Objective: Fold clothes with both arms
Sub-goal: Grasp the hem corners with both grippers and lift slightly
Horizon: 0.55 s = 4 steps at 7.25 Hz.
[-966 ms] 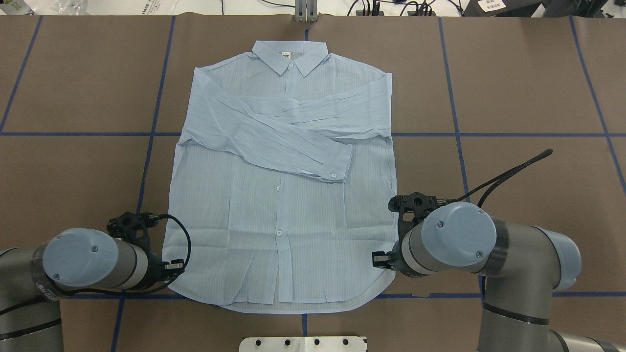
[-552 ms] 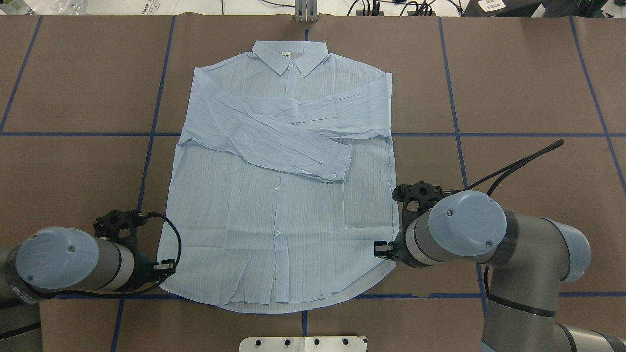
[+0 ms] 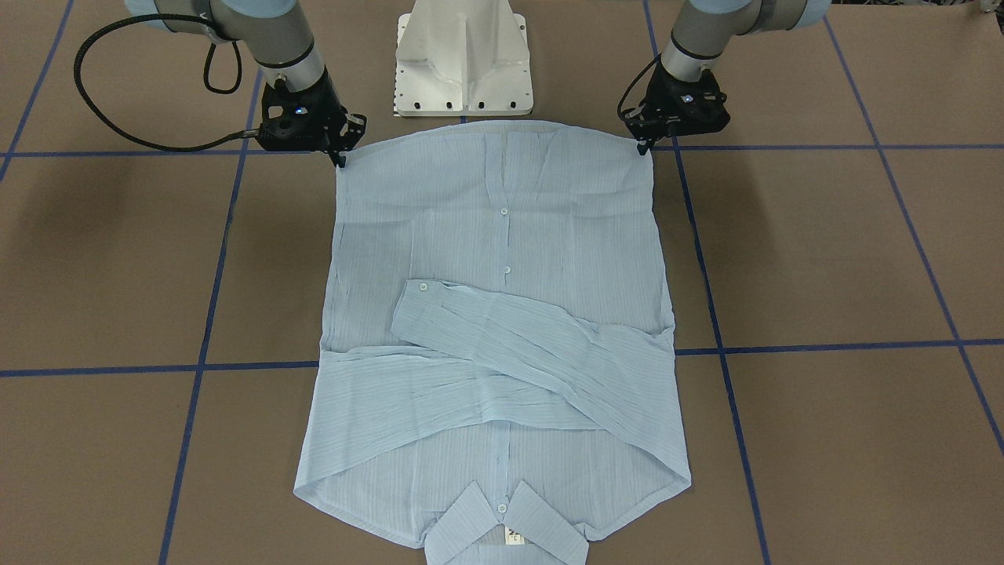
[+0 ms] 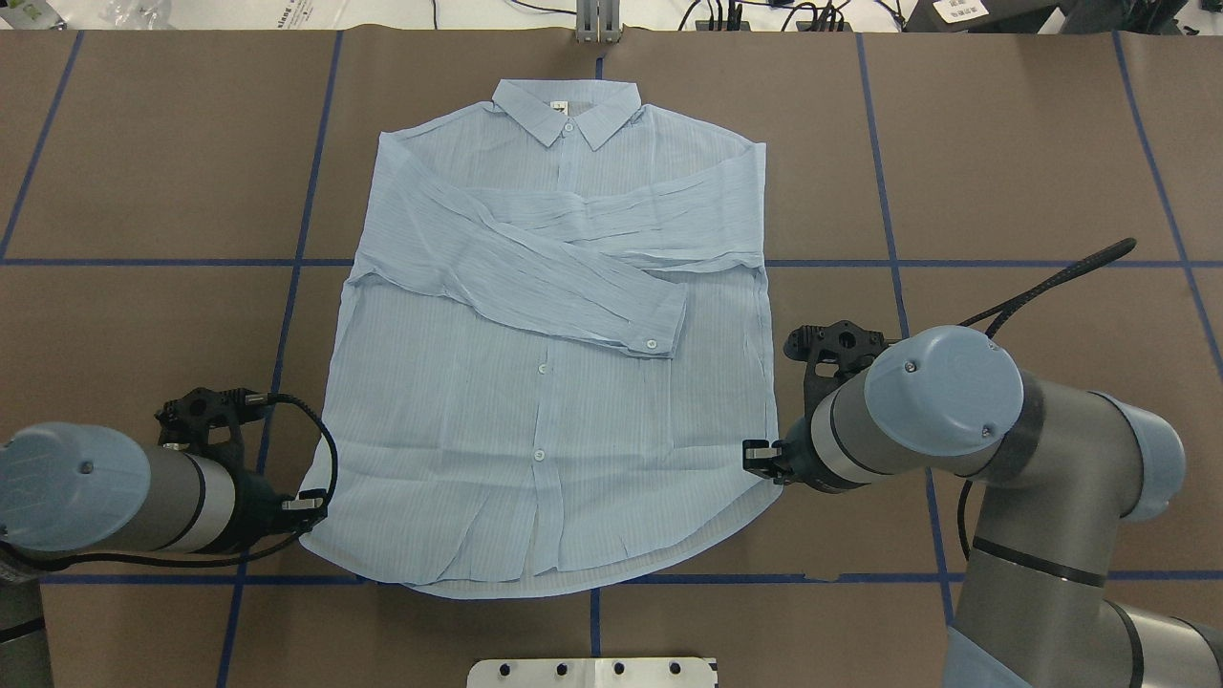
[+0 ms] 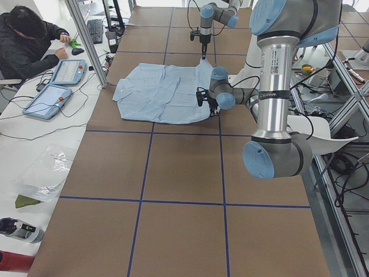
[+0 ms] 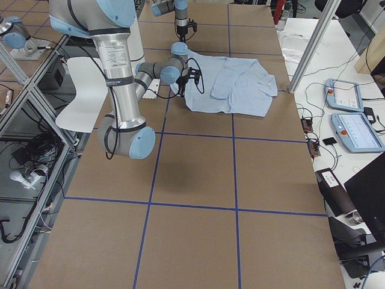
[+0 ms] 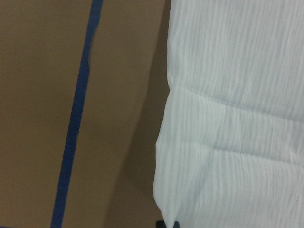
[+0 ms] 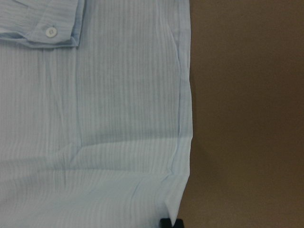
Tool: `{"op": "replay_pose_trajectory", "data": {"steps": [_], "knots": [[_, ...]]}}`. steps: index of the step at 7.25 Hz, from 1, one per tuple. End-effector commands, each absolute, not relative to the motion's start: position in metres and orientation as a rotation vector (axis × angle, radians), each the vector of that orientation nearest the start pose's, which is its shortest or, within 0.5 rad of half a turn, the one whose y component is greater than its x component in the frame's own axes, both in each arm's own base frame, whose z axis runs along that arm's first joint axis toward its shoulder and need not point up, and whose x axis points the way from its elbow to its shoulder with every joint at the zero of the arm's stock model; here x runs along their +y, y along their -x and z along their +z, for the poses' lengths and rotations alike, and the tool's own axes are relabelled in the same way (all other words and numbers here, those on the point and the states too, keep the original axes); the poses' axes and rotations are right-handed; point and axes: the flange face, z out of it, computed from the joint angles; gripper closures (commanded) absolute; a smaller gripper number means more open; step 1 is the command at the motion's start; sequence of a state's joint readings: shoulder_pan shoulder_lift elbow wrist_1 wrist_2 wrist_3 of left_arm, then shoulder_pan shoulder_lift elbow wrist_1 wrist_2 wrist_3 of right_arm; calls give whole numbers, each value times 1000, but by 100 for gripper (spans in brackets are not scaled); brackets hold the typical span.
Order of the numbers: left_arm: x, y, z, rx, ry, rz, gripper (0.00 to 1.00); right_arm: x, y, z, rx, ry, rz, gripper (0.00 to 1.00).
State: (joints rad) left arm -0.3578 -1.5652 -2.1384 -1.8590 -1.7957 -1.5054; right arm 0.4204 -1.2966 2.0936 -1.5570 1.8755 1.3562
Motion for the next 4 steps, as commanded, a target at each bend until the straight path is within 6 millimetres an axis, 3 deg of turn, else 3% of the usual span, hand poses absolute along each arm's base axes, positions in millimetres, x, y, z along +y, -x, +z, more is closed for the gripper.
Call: {"op": "replay_pose_trajectory", "data": {"steps": [1, 4], "knots": [[-270, -403, 364, 880, 27, -174, 100, -318, 431, 286, -856, 31, 80, 100], [-275, -402, 368, 876, -3, -129, 100, -329, 422, 291, -851, 35, 103, 100]]}}
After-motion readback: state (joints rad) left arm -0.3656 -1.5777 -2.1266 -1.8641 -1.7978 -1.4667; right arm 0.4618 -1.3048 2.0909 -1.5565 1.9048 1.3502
